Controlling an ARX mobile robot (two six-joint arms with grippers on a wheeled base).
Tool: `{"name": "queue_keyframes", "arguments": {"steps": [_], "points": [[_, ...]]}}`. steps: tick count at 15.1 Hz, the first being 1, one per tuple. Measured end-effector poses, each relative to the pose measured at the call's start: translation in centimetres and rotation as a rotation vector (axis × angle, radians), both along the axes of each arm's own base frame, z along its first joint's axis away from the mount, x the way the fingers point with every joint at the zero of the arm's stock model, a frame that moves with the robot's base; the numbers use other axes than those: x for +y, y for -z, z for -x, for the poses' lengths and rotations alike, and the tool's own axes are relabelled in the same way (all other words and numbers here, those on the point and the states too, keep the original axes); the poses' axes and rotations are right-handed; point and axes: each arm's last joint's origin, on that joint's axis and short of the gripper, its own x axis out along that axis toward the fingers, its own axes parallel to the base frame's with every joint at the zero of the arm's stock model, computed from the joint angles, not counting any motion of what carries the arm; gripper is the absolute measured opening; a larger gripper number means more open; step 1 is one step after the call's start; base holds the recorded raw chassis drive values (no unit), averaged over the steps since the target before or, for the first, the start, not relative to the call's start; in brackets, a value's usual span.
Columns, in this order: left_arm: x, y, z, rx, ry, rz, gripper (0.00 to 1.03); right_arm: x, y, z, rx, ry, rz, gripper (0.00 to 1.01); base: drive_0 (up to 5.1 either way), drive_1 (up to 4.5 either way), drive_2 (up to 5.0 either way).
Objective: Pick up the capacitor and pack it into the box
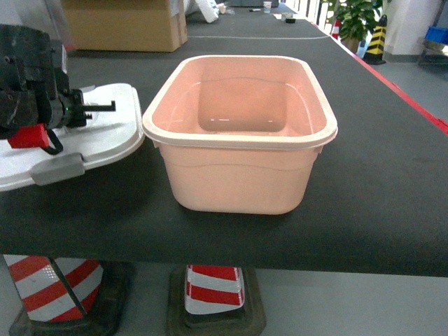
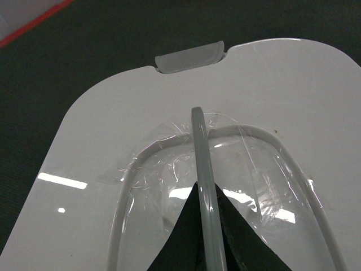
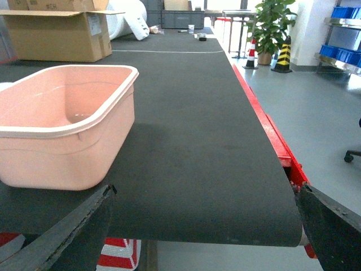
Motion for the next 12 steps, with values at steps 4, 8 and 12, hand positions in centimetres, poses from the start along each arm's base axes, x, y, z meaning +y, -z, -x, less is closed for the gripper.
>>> {"name": "queue_keyframes", "arguments": {"steps": [4,8,12], "points": [[-1.6,-9.8,0.2,-0.164,0.015,-0.001,0.02,0.0,0.0,0.0,0.000,0.000,0.000,0.98,0.0,0.00,0.0],[-9.0,-16.6,1.4,-0.245,0.210,0.028,0.02,0.0,0.0,0.0,0.000,0.000,0.000,0.98,0.0,0.00,0.0],[-17.2,-16.3,3.0,-0.173,0.389,0.020,0.02,0.0,0.0,0.0,0.000,0.000,0.000,0.98,0.0,0.00,0.0]]}}
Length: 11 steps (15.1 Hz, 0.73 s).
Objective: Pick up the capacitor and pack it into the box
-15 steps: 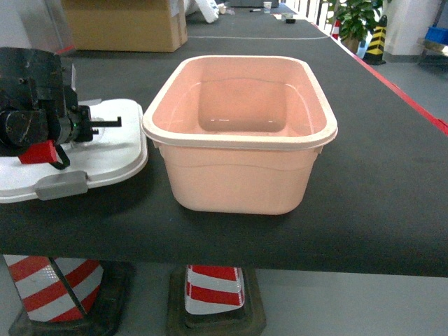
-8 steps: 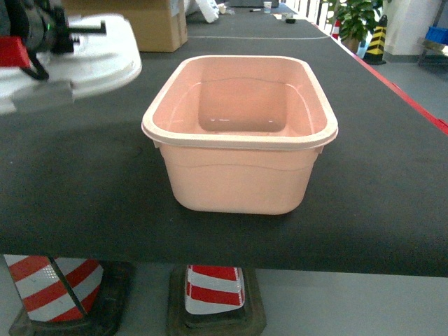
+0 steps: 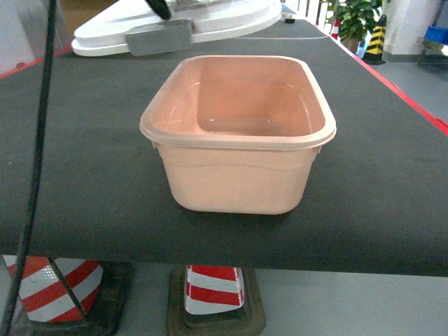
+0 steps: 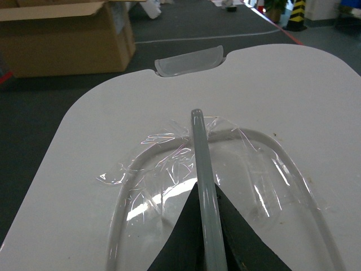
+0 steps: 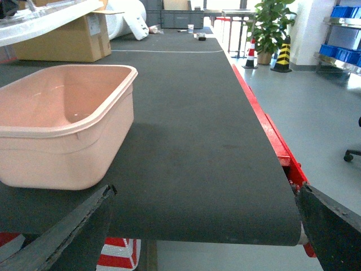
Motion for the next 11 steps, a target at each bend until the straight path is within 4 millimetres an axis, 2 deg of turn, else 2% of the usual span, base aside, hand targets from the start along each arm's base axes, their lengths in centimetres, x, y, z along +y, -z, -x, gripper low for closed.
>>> {"name": "queue_keyframes", "arguments": {"steps": [3,8,11], "points": [[-2.7,-0.2,0.5,0.018,0.021,-0.017,0.02,0.0,0.0,0.0,0.000,0.000,0.000,0.98,0.0,0.00,0.0],[-5.8,2.7,0.7,0.114,-0.015,-0.074,0.02,0.0,0.0,0.0,0.000,0.000,0.000,0.98,0.0,0.00,0.0],[-7.8,3.0,1.7,0.131,0.019,-0.083,0.02,0.0,0.0,0.0,0.000,0.000,0.000,0.98,0.0,0.00,0.0]]}}
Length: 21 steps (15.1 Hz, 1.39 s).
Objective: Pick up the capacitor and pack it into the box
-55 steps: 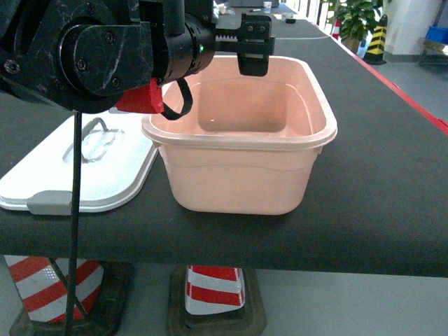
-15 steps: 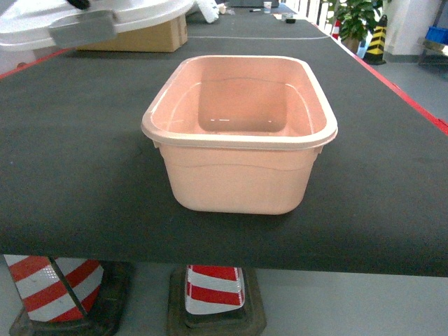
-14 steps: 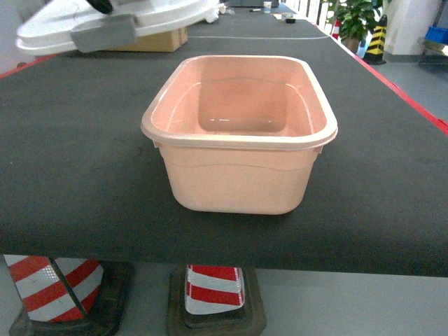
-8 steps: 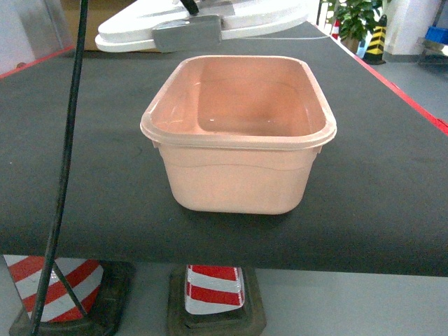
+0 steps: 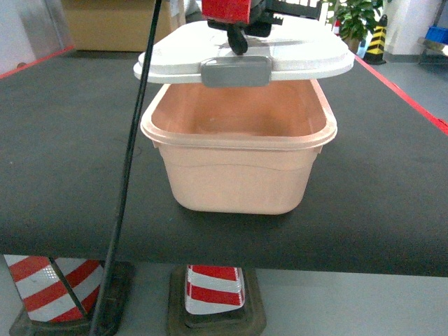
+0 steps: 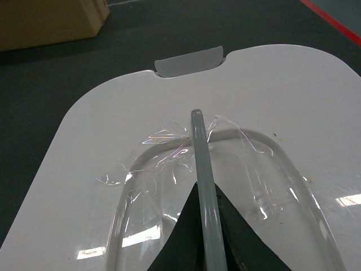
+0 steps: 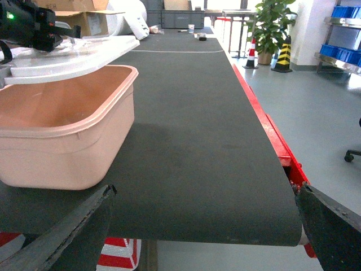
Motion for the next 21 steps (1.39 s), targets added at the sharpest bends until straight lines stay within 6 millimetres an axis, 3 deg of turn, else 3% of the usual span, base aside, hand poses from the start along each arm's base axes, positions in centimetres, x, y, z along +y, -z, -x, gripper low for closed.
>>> {"name": "queue_keyframes", "arguments": {"steps": [5,6,10,12,13,14,15,16,18,21], "points": [[-0.5,2.0,0.3,0.052,-0.012,0.002,0.02,0.0,0.0,0.0,0.000,0.000,0.000,0.98,0.0,0.00,0.0],[-0.6,2.8,0.1,0.061,-0.017,-0.001,0.06,0.0,0.0,0.0,0.000,0.000,0.000,0.98,0.0,0.00,0.0],[-1.2,4.7,0.1,0.037,-0.003,0.009,0.56,0.0,0.0,0.0,0.000,0.000,0.000,0.98,0.0,0.00,0.0],[-0.6,2.9,1.3,-0.045,0.042,0.044,0.81,0.0,0.0,0.0,0.000,0.000,0.000,0.98,0.0,0.00,0.0],[2.1,-4.1,3.5,-0.227,0.019,0.144,0.99,0.0,0.0,0.0,0.000,0.000,0.000,0.98,0.0,0.00,0.0],[4.3,-7.4,5.0,-0.312,-0.007,0.188,0.98,0.0,0.0,0.0,0.000,0.000,0.000,0.98,0.0,0.00,0.0],[6.6,-9.2,6.6,-0.367,-0.031,0.213,0.98,0.0,0.0,0.0,0.000,0.000,0.000,0.98,0.0,0.00,0.0],[8.6,-8.9,7.7,-0.383,-0.062,0.212,0.98,0.0,0.0,0.0,0.000,0.000,0.000,0.98,0.0,0.00,0.0],[10.6,-5.7,9.7,-0.357,-0.132,0.128,0.98,0.0,0.0,0.0,0.000,0.000,0.000,0.98,0.0,0.00,0.0],[11.3,-5.9,10.9,-0.356,-0.154,0.063,0.98,0.0,0.0,0.0,0.000,0.000,0.000,0.98,0.0,0.00,0.0]]}}
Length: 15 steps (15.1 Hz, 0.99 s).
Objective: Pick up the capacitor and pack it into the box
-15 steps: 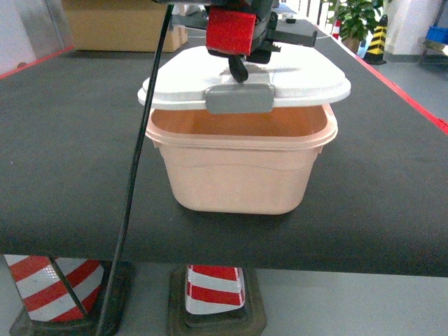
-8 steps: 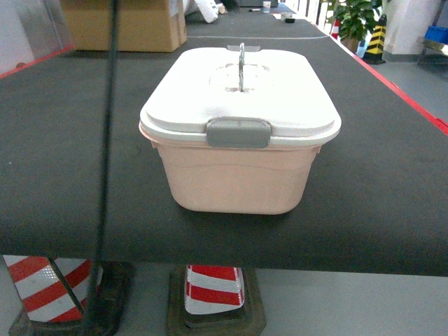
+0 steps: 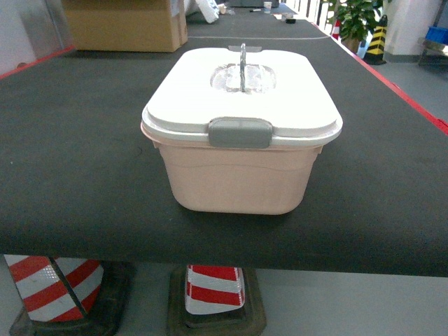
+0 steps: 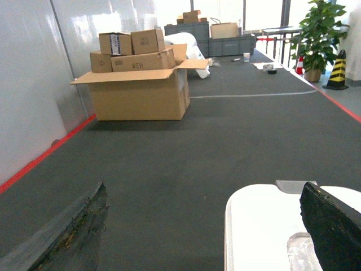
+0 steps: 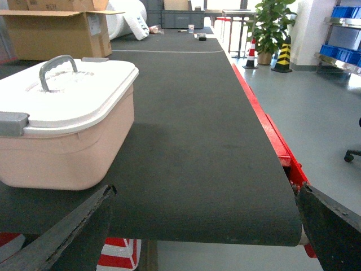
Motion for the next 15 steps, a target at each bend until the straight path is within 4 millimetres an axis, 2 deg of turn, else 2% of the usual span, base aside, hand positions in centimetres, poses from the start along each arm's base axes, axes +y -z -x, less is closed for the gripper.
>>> {"name": "queue_keyframes", "arguments": {"steps": [1,2,4,5,7,8,11,15], "points": [[0.8,0.4,0.1,0.067,0.036,-0.013,0.91,0.0,0.0,0.0,0.000,0.000,0.000,0.98,0.0,0.00,0.0],[2.4,2.0,2.1,0.082,0.092,0.030,0.77,0.0,0.0,0.0,0.000,0.001,0.000,0.98,0.0,0.00,0.0],[6.3,4.0,6.1,0.041,0.069,0.073,0.50,0.0,0.0,0.0,-0.001,0.000,0.000,0.98,0.0,0.00,0.0],[7.7,5.6,8.0,0.046,0.067,0.084,0.35,0.0,0.0,0.0,0.000,0.000,0.000,0.98,0.0,0.00,0.0],[9.2,9.2,11.0,0.107,0.091,0.072,0.07,0.0,0.0,0.0,0.000,0.000,0.000,0.98,0.0,0.00,0.0],[9.9,9.8,12.2,0.101,0.086,0.075,0.02,0.0,0.0,0.0,0.000,0.000,0.000,0.98,0.0,0.00,0.0],[11.4,11.8,15.5,0.102,0.085,0.077,0.02,0.0,0.0,0.0,0.000,0.000,0.000,0.98,0.0,0.00,0.0],[12.8,13.2,18.2,0.103,0.098,0.077,0.02,0.0,0.0,0.0,0.000,0.000,0.000,0.98,0.0,0.00,0.0]]}}
